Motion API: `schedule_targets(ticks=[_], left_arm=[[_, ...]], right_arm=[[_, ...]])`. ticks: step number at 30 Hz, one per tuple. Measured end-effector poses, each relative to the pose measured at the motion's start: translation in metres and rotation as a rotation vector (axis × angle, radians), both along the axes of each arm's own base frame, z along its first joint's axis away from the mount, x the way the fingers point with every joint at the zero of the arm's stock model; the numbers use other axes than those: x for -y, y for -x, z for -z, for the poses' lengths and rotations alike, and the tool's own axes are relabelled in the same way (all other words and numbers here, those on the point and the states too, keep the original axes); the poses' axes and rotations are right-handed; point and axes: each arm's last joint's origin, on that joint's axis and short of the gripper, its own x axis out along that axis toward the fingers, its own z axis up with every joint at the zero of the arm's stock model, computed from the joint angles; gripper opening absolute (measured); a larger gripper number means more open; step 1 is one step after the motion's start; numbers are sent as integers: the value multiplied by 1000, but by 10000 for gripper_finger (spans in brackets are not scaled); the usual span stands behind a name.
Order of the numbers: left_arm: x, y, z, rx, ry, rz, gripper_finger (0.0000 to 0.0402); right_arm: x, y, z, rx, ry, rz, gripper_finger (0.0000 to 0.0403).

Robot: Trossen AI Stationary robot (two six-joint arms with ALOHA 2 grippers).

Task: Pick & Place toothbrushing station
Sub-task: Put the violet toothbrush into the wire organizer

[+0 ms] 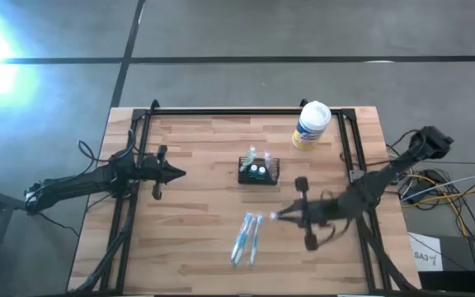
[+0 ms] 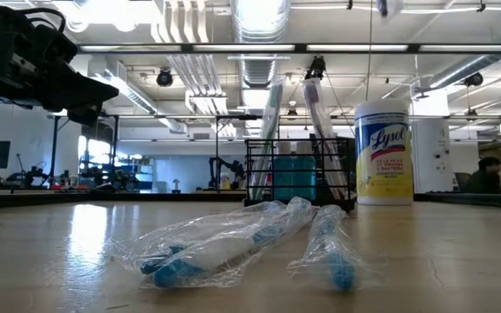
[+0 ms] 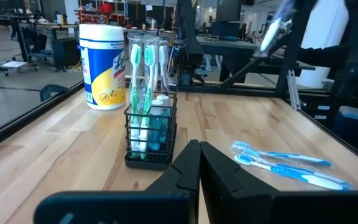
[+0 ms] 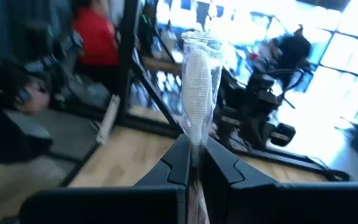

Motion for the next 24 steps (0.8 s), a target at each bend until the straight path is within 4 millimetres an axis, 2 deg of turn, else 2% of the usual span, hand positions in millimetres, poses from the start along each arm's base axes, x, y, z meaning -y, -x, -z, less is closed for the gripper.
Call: schedule_targets(ticks=[5, 9, 15, 24], left_arm=[[0, 0, 0, 2, -8, -4, 10], [0, 0, 0, -1, -11, -5, 10], [0, 0, 0, -3, -21, -12, 10], [-3, 0, 0, -7, -68, -86, 10]], right_arm=[[42, 25, 37, 152, -113, -37, 13], [65, 41, 60, 139, -118, -6, 13], [77, 65, 79, 164, -36, -61, 13], [89, 93, 98, 224, -26, -61, 13]])
